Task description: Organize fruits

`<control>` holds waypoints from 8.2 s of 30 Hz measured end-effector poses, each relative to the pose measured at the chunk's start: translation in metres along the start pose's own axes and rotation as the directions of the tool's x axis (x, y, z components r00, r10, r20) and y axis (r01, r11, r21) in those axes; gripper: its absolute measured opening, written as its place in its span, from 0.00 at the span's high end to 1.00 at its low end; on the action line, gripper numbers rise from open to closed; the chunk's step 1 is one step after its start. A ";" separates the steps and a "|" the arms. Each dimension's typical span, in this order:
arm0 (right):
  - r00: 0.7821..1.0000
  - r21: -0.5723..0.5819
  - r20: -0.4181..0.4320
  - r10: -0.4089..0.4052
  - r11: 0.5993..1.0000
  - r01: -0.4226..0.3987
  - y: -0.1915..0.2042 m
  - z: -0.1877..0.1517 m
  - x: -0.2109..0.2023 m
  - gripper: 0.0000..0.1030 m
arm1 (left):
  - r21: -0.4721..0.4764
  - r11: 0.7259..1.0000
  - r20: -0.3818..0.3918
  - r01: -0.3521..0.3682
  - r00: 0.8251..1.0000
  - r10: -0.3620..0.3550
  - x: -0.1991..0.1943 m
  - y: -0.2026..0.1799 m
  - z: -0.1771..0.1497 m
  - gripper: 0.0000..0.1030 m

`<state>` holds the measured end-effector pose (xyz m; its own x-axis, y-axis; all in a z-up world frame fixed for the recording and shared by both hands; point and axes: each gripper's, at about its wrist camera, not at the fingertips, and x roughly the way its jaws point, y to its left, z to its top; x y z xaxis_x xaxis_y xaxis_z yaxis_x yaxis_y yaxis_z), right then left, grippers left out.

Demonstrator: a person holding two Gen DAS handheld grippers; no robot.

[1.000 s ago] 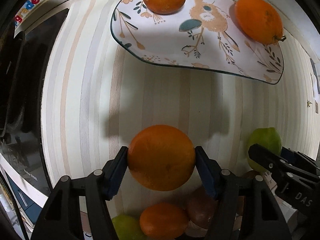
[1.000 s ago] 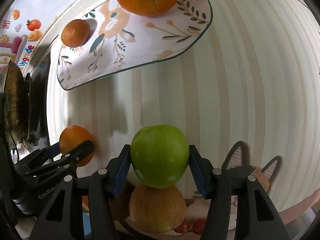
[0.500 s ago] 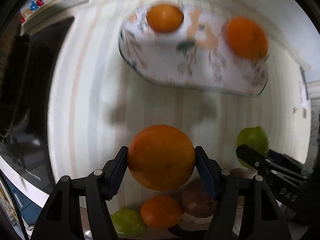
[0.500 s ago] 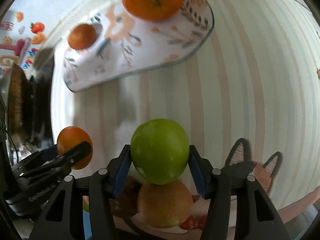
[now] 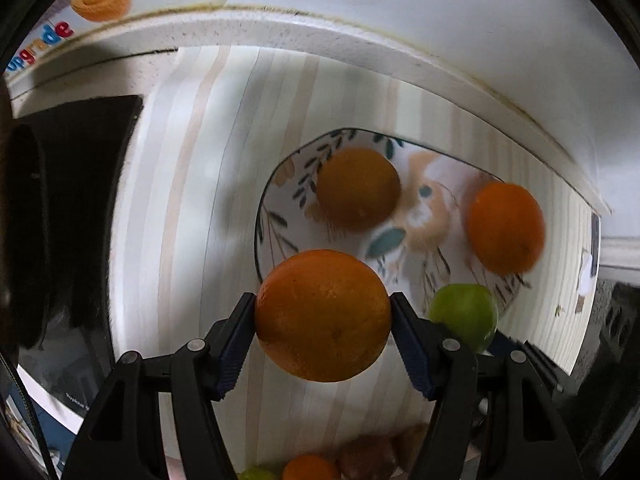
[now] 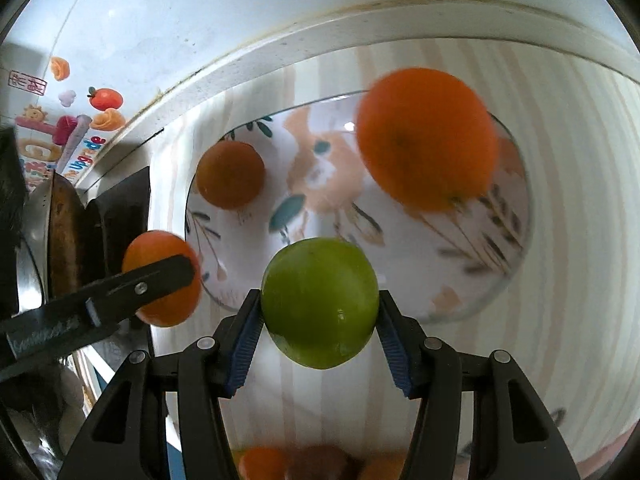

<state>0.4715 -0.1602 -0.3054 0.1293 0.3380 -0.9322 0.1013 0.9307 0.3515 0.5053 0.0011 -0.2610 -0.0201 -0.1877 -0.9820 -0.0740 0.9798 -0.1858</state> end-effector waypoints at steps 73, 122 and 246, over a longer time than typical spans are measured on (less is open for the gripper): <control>0.999 0.035 0.031 -0.031 0.999 0.030 -0.040 -0.177 -0.097 0.05 | 0.062 0.987 0.130 -0.147 0.982 0.138 -0.045 0.036 -0.218 0.07; 0.984 0.088 -0.178 0.014 0.996 0.002 -0.083 -0.183 -0.003 0.31 | -0.194 0.980 0.005 0.035 0.999 -0.034 0.046 0.107 -0.206 0.48; 0.998 0.052 0.058 0.005 0.999 -0.008 -0.051 -0.184 -0.112 0.07 | 0.101 0.994 0.045 -0.040 0.998 0.036 0.019 0.024 -0.200 0.05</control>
<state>0.2705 -0.2196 -0.2347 0.1870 0.3343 -0.9237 0.1509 0.9194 0.3633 0.3042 0.0072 -0.2772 0.0221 -0.1492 -0.9886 0.0283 0.9885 -0.1485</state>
